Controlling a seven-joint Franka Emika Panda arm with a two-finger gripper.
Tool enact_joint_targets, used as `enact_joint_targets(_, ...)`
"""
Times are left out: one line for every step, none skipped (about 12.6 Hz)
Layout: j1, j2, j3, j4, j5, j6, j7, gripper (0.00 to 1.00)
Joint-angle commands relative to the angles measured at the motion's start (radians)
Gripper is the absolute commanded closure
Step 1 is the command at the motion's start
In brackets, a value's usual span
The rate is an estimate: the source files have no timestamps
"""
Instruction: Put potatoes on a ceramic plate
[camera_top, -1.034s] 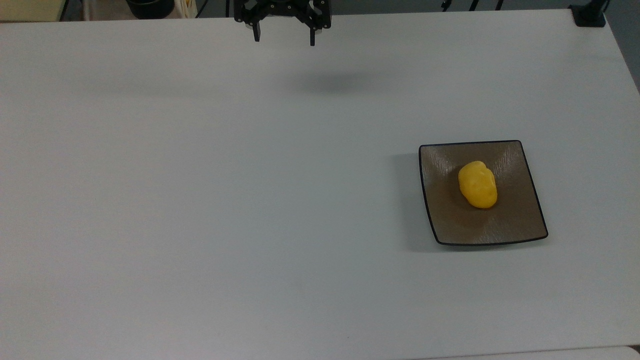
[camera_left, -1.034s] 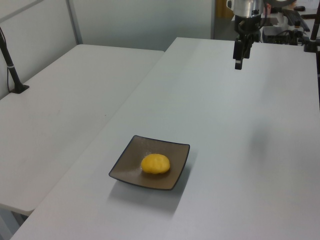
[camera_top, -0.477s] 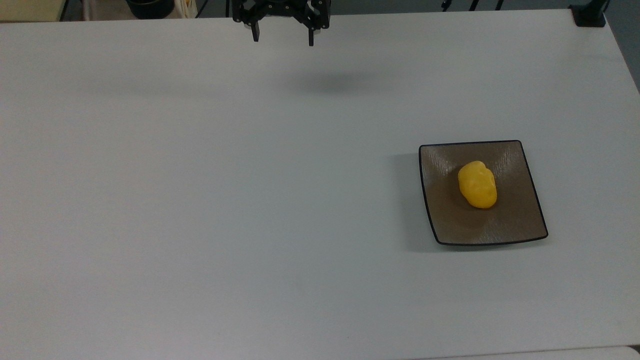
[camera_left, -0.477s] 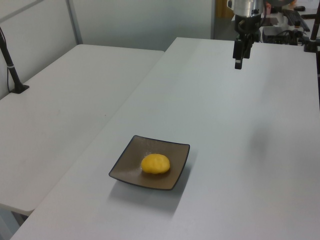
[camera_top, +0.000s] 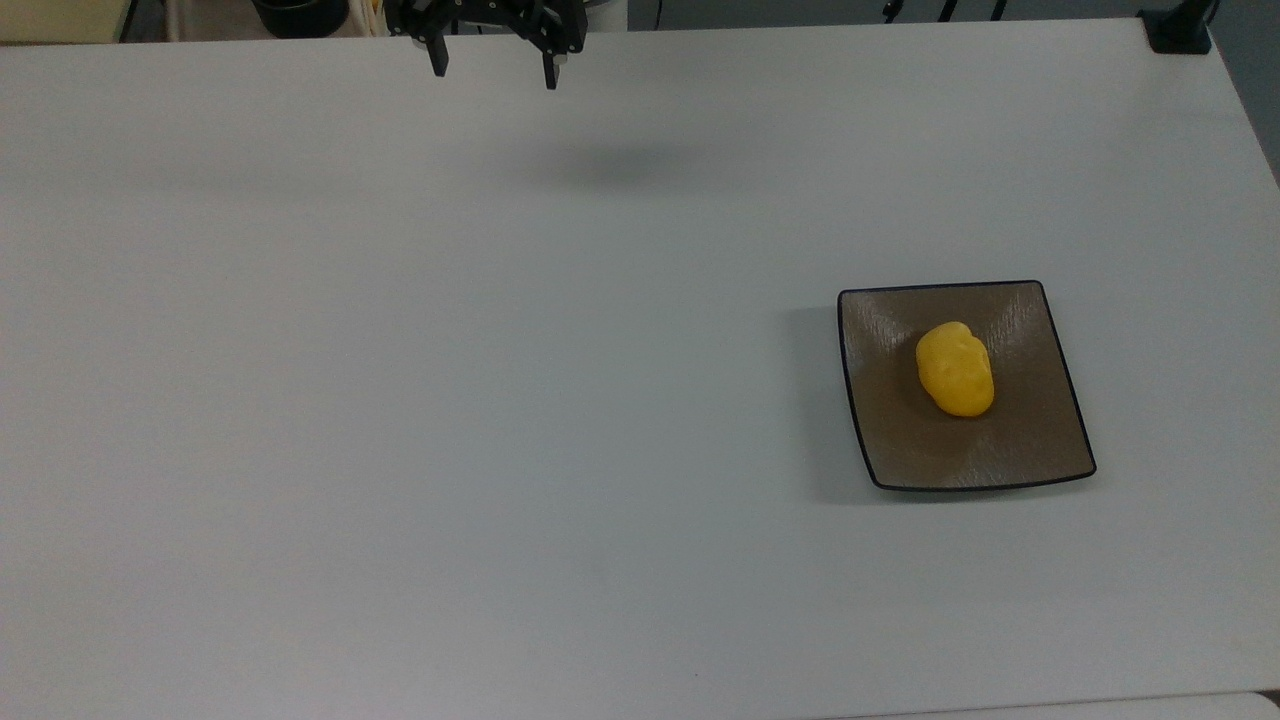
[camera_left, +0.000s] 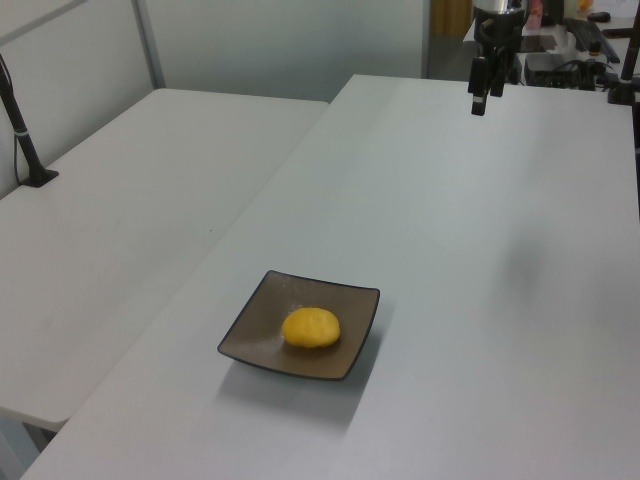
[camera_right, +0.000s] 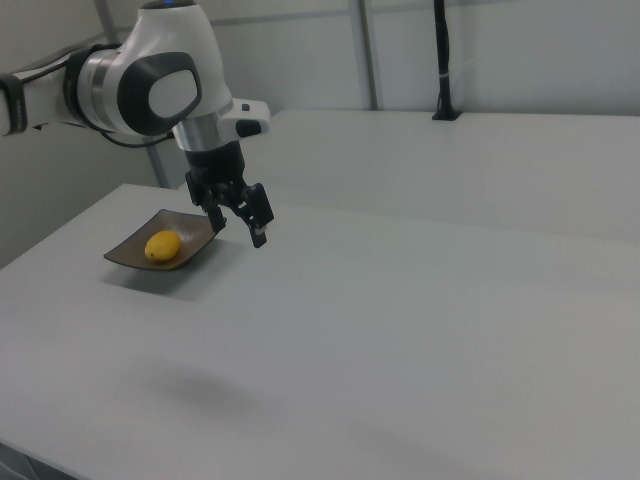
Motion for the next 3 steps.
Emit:
enact_joint_targets(0.011,-0.002,-0.004,0.003,-0.017,-0.006,-0.024,0.00)
enact_joint_targets(0.011,-0.001,-0.004,0.001,-0.020,-0.006,-0.047,0.00)
enact_joint_targets(0.011,-0.001,-0.004,0.001,-0.022,-0.005,-0.053,0.00)
